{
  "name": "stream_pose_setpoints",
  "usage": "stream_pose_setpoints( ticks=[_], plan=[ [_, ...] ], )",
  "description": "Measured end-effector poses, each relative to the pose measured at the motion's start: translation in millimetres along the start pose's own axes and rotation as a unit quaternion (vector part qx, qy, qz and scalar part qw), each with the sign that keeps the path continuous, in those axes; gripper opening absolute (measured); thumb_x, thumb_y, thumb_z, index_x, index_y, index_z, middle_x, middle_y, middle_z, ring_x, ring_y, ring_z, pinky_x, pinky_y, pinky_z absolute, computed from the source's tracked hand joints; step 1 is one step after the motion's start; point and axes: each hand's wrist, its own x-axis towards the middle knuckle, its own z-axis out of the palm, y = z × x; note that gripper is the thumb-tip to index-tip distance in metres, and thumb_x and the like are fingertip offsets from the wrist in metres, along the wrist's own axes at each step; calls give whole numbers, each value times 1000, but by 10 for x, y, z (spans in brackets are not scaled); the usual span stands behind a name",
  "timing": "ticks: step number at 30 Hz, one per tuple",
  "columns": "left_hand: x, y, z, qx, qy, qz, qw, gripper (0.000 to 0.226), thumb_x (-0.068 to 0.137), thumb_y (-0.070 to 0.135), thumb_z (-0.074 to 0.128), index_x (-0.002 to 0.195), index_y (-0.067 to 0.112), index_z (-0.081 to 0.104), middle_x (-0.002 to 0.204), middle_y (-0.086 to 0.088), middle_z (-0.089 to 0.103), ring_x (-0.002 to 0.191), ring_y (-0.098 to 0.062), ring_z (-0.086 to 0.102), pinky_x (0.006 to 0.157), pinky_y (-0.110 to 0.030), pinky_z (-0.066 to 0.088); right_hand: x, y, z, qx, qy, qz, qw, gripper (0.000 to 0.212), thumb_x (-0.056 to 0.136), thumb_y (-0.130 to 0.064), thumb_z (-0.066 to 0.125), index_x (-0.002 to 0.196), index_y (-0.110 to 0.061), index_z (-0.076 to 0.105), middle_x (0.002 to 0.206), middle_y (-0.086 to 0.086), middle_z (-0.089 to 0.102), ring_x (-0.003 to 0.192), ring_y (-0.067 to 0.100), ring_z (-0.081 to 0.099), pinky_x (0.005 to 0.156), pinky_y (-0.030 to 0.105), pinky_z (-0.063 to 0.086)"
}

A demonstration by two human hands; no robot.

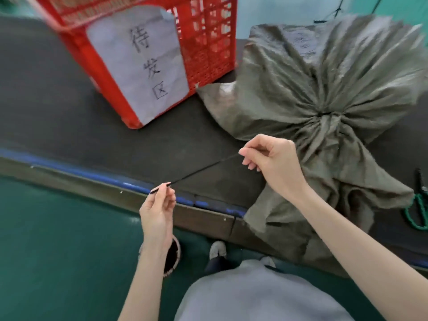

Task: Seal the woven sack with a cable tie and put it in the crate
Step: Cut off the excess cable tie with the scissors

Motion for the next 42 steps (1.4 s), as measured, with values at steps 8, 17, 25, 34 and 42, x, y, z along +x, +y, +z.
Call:
stream_pose_setpoints(
  ticks=[8,17,25,34,42],
  plan=[
    [-31,-168,-1396,-2,215,-80,973,17,97,8,49,90,13,64,67,4,71,58,-8,63,56,-15,51,-75,-209,1164,-69,-181,-64,979,16,80,-19,72,70,-10,65,56,0,65,50,15,60,56,33,53],
    [-102,-265,-2118,125,329,-106,930,16,94,2,47,104,6,58,86,-2,65,73,-12,59,63,-16,48,-353,102,2525,-221,-382,-169,881,14,87,-23,61,81,-11,60,73,3,67,71,22,58,58,31,38],
    [-87,-339,-2384,209,306,-129,920,17,91,9,51,87,22,61,89,-1,69,76,-16,63,72,-27,47,-434,509,3361,-317,-497,-189,786,19,93,-29,51,99,-11,54,100,9,67,91,34,61,72,39,46],
    [55,-375,-2373,251,278,-132,918,17,92,11,50,89,19,64,92,-3,72,78,-17,67,78,-32,47,-248,736,3204,-317,-487,-129,803,11,89,-18,48,96,-12,55,94,12,68,84,35,61,69,42,50],
    [419,61,-1623,277,184,-35,943,20,95,9,49,92,19,65,92,1,72,80,-15,68,75,-20,51,53,539,2763,-208,-406,-71,887,9,86,-11,52,90,-9,61,80,6,67,72,27,59,67,43,51]
  ],
)
